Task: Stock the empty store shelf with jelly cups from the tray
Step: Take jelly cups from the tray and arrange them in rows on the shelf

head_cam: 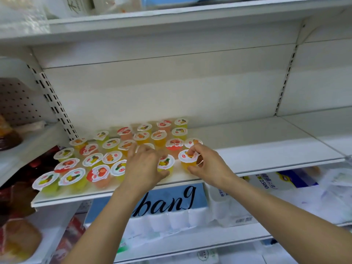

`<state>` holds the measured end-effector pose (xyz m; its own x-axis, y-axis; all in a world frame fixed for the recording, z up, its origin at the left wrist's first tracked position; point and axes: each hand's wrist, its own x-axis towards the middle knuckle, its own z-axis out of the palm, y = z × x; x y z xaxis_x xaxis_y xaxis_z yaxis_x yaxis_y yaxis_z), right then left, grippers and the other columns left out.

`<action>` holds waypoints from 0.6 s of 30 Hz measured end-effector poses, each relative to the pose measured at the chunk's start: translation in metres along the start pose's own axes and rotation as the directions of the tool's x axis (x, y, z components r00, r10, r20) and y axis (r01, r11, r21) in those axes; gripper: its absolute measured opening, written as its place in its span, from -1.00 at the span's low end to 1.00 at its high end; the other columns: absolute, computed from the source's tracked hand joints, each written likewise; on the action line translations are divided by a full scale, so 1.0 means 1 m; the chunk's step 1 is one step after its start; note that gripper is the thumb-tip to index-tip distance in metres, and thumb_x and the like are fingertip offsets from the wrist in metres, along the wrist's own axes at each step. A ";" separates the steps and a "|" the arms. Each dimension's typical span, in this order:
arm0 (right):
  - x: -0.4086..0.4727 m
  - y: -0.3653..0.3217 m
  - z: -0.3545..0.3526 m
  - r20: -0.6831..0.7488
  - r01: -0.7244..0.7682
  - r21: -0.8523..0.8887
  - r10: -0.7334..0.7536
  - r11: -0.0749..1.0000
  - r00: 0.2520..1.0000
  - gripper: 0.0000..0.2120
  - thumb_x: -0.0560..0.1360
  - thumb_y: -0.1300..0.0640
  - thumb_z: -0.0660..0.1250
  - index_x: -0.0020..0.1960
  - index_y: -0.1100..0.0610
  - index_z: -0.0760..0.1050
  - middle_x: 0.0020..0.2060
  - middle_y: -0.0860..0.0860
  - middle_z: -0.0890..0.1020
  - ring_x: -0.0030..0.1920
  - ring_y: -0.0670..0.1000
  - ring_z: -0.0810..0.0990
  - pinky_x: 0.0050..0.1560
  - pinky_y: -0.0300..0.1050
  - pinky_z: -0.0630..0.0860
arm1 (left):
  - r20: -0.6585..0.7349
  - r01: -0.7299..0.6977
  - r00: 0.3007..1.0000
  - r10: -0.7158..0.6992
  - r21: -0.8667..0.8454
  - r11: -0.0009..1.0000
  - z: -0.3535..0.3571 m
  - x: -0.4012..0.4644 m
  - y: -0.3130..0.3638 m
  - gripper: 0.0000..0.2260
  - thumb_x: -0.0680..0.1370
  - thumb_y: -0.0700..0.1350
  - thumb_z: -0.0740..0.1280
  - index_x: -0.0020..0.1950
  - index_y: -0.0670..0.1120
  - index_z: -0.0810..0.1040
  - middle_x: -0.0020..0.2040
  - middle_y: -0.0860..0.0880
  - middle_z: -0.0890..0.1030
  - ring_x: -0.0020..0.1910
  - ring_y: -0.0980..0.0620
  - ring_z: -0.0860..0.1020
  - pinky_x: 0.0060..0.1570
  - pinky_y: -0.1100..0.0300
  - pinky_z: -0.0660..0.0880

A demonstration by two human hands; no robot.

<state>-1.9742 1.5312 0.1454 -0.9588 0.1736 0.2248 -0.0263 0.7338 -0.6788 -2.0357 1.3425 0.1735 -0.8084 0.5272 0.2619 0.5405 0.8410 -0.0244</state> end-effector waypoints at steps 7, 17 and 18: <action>-0.007 -0.003 0.001 0.030 0.050 -0.120 -0.047 0.991 0.998 -0.69 0.44 0.06 0.39 0.13 -0.07 0.38 0.15 -0.08 0.50 -0.01 -0.02 0.51 -0.03 -0.01 0.52 | -0.061 0.046 0.997 -0.045 0.018 0.999 0.002 -0.003 0.003 -0.57 0.41 0.30 0.37 0.22 0.17 0.53 0.13 0.06 0.61 0.29 0.00 0.39 0.44 -0.02 0.01; -0.082 0.057 -0.078 -0.200 0.185 -0.440 -0.296 0.879 0.934 -0.52 0.50 -0.15 0.16 0.37 -0.01 0.40 0.32 0.04 0.48 0.29 0.04 0.40 0.33 0.07 0.29 | -0.285 -0.186 0.954 0.092 -0.322 0.928 0.006 -0.023 0.102 -0.39 0.51 0.30 0.23 0.47 0.02 0.31 0.40 -0.02 0.41 0.37 -0.06 0.32 0.33 -0.03 0.29; -0.095 0.072 -0.091 -0.232 0.147 -0.450 -0.275 0.881 0.933 -0.52 0.50 -0.14 0.16 0.36 0.01 0.42 0.32 0.05 0.48 0.29 0.03 0.40 0.34 0.08 0.28 | -0.297 -0.229 0.946 0.128 -0.339 0.912 0.010 -0.023 0.125 -0.38 0.51 0.31 0.19 0.47 0.00 0.30 0.41 -0.04 0.40 0.37 -0.05 0.33 0.33 -0.03 0.30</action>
<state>-1.8591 1.6270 0.1382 -0.8217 0.1129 0.5587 -0.0369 0.9676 -0.2498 -1.9515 1.4368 0.1550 -0.6268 0.5700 0.5312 0.7576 0.6052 0.2445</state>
